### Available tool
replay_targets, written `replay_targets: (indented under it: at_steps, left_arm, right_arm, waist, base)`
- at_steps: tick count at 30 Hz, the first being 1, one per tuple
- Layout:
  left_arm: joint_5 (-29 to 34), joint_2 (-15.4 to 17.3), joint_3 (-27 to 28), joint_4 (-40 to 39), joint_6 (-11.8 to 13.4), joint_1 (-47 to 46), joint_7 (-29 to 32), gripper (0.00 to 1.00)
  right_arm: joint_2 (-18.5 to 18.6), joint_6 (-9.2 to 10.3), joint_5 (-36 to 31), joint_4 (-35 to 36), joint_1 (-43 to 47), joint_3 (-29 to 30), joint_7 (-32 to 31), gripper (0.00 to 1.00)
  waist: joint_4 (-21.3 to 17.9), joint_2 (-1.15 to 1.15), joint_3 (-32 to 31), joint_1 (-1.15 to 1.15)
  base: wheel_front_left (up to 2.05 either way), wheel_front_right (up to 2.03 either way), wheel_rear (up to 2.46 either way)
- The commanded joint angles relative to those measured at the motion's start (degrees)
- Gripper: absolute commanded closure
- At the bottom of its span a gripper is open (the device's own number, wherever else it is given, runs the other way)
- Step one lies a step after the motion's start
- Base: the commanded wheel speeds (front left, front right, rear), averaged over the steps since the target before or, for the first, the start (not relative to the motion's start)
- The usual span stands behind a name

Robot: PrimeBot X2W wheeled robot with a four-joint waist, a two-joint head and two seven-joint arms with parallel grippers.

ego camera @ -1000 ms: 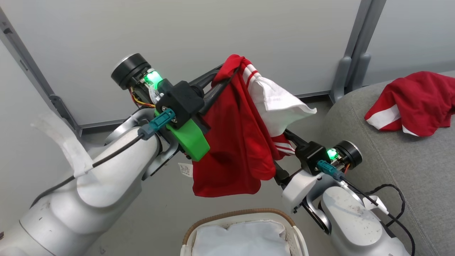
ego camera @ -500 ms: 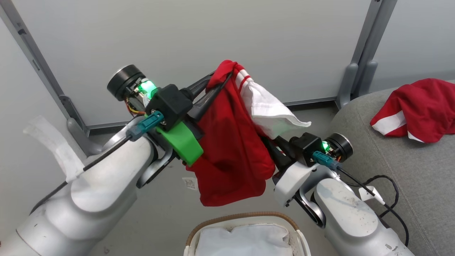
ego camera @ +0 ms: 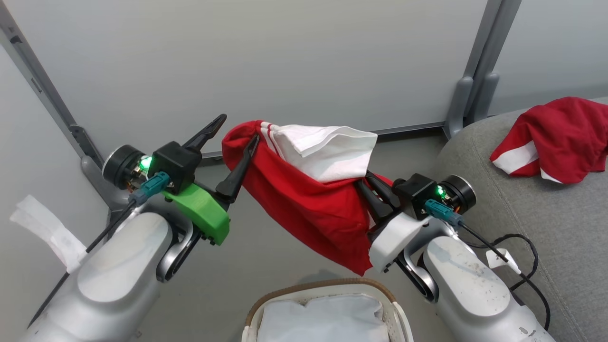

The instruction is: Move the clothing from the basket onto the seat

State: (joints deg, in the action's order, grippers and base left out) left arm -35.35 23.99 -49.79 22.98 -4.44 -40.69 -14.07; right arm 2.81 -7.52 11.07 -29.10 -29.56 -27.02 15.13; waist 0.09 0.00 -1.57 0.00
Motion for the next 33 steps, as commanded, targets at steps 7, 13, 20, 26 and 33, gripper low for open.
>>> replay_targets:
  at_steps: [7,13,20,26,33]
  left_arm:
    - [-1.03,-2.9,2.38,2.03,0.95,6.43,-1.21,0.0]
    - [1.01,-6.79,7.93,0.0,1.02,13.01,-1.12,0.0]
    - [5.65,-11.53,12.68,-0.89,-0.14,20.69,-1.08,0.0]
    - [8.82,-14.34,15.15,-0.34,-1.62,25.11,-1.08,0.0]
    - [11.32,-15.95,17.15,-0.05,-2.64,27.69,-1.09,0.0]
  right_arm:
    - [0.18,0.06,-0.2,1.33,1.12,2.23,0.03,1.0]
    - [0.17,0.06,-1.21,2.02,1.26,5.03,0.03,1.0]
    - [0.18,0.06,-2.25,2.84,1.69,9.08,0.03,1.0]
    - [0.17,0.06,-3.76,3.16,2.0,12.5,0.03,1.0]
    - [0.16,0.06,-5.41,3.61,2.24,16.09,0.03,1.0]
  waist:
    - [-0.12,0.0,0.34,0.0]
    - [0.27,0.0,0.55,0.0]
    - [0.78,0.0,0.54,0.0]
    - [1.08,0.0,0.52,0.0]
    - [0.96,0.0,0.66,0.0]
  base:
    - [0.0,0.0,0.0]
    - [0.0,0.0,0.0]
    - [0.0,0.0,0.0]
    - [0.0,0.0,0.0]
    - [0.0,0.0,0.0]
